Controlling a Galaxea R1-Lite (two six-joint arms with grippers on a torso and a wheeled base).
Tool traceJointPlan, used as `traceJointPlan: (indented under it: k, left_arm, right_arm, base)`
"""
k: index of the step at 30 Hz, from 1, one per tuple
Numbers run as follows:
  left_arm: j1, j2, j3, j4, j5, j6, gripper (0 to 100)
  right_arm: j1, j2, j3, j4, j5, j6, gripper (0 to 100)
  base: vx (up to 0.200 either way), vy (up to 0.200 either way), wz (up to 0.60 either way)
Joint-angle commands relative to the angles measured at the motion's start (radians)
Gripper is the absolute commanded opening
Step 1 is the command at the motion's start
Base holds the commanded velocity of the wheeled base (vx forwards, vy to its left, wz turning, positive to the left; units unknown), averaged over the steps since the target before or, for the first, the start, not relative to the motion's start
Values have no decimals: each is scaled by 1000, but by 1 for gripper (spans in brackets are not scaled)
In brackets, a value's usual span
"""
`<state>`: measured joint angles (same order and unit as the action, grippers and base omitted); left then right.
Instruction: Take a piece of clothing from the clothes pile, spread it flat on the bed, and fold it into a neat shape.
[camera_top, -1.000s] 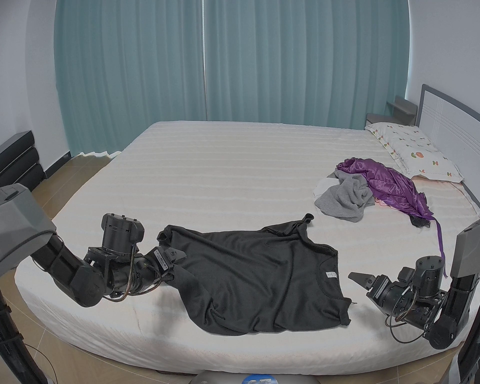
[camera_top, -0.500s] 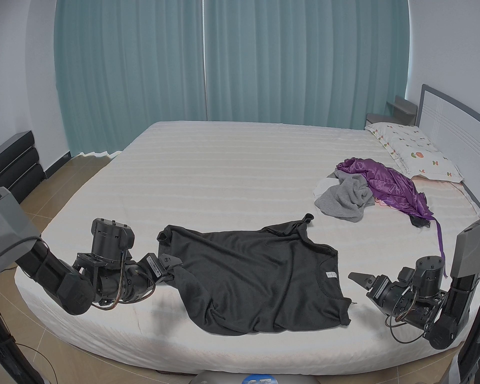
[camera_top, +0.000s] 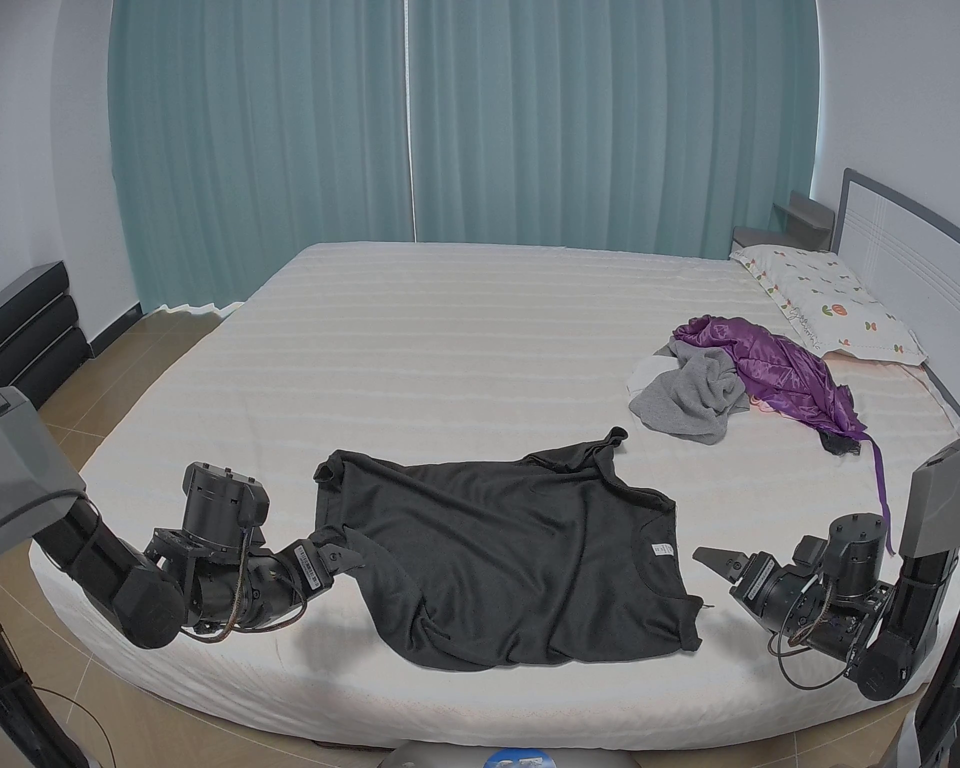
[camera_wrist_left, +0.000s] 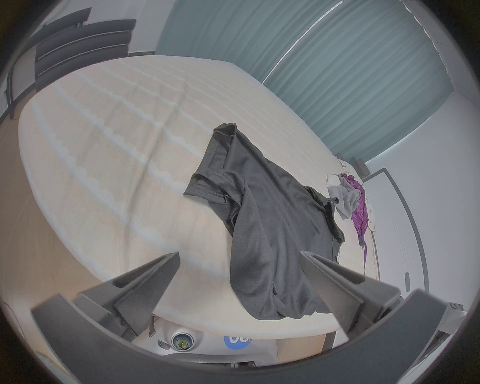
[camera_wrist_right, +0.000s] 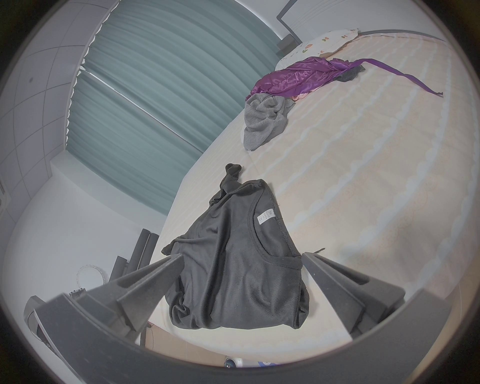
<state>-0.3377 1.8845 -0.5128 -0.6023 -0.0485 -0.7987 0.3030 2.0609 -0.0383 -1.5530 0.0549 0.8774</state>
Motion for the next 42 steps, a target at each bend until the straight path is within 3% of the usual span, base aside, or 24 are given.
traceJointPlan:
  k: [1,11,22,23,33,42]
  left_arm:
    - [-12,48,-3,-8,-22,-4,100]
    - [-17,176,-84,-19,-25,-51,100]
    - [-11,311,-105,-186,-7,-56,100]
    - [-14,317,-104,-195,-7,-56,0]
    - [-52,275,-93,-192,-4,-62,0]
    - [-54,277,-250,-143,6,-62,0]
  right_arm:
    - [1,4,0,-13,0,0,100]
    - [7,10,-3,-13,2,40,100]
    - [8,10,-5,-13,2,40,100]
    - [8,10,-5,-13,2,40,100]
    - [7,8,-5,-13,2,41,100]
    - [-2,8,-8,-13,2,41,100]
  base:
    - [0,0,0]
    - [0,0,0]
    - [0,0,0]
    - [0,0,0]
    - [0,0,0]
    - [0,0,0]
